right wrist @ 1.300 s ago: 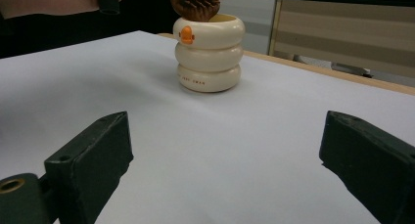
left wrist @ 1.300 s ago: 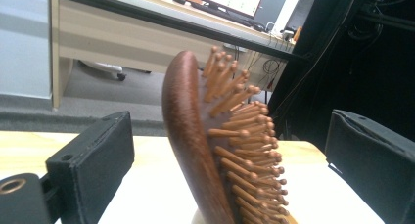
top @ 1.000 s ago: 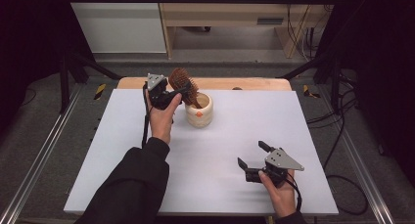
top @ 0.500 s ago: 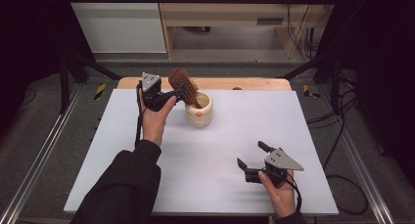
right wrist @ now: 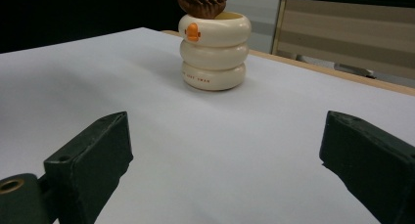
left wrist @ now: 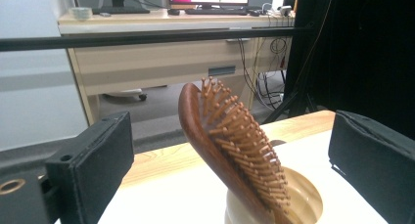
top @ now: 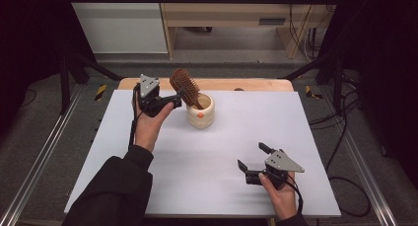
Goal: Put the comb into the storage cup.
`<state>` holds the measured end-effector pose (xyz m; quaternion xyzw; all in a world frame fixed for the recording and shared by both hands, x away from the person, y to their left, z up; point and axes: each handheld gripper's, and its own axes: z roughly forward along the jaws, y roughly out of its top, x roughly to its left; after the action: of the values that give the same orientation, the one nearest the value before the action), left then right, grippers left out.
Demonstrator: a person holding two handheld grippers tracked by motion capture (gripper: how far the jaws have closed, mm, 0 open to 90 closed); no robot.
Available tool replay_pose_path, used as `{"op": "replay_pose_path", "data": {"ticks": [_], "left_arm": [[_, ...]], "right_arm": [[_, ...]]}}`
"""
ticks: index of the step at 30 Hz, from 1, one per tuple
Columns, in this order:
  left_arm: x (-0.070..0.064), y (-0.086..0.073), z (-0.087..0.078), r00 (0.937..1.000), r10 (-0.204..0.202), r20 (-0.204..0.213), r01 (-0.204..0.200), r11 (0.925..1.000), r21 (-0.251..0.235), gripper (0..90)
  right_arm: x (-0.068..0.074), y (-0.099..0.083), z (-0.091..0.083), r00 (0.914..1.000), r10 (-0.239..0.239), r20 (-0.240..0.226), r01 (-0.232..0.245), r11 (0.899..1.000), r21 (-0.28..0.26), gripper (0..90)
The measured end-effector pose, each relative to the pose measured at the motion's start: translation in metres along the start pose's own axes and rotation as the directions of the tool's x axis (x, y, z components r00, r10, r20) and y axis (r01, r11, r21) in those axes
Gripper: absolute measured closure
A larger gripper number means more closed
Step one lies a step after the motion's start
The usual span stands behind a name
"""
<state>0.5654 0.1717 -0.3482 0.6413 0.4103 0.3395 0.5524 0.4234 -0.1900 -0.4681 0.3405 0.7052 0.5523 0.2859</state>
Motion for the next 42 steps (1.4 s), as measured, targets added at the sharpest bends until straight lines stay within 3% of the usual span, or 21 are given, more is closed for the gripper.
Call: {"op": "replay_pose_path", "data": {"ticks": [5,15,32,42], "left_arm": [[0.003,0.003,-0.011,0.9998,-0.018,0.008,0.018,0.9996,-0.023,3.2],[0.023,0.009,-0.028,0.9978,-0.066,0.007,0.066,0.9971,-0.038,3.0],[0.039,0.001,-0.052,0.9985,-0.055,-0.001,0.055,0.9982,-0.025,2.4],[0.045,-0.018,-0.069,0.9988,-0.048,-0.009,0.048,0.9989,0.000,2.3]], "right_arm": [[0.004,0.000,0.002,1.0000,-0.010,0.000,0.010,1.000,0.008,5.4],[0.007,-0.001,0.003,0.9997,-0.023,0.002,0.023,1.000,0.014,5.2],[0.008,-0.001,0.004,0.9996,-0.029,0.001,0.029,0.999,0.021,5.1],[0.008,-0.002,0.005,0.9995,-0.031,0.000,0.031,0.999,0.025,5.2]]}}
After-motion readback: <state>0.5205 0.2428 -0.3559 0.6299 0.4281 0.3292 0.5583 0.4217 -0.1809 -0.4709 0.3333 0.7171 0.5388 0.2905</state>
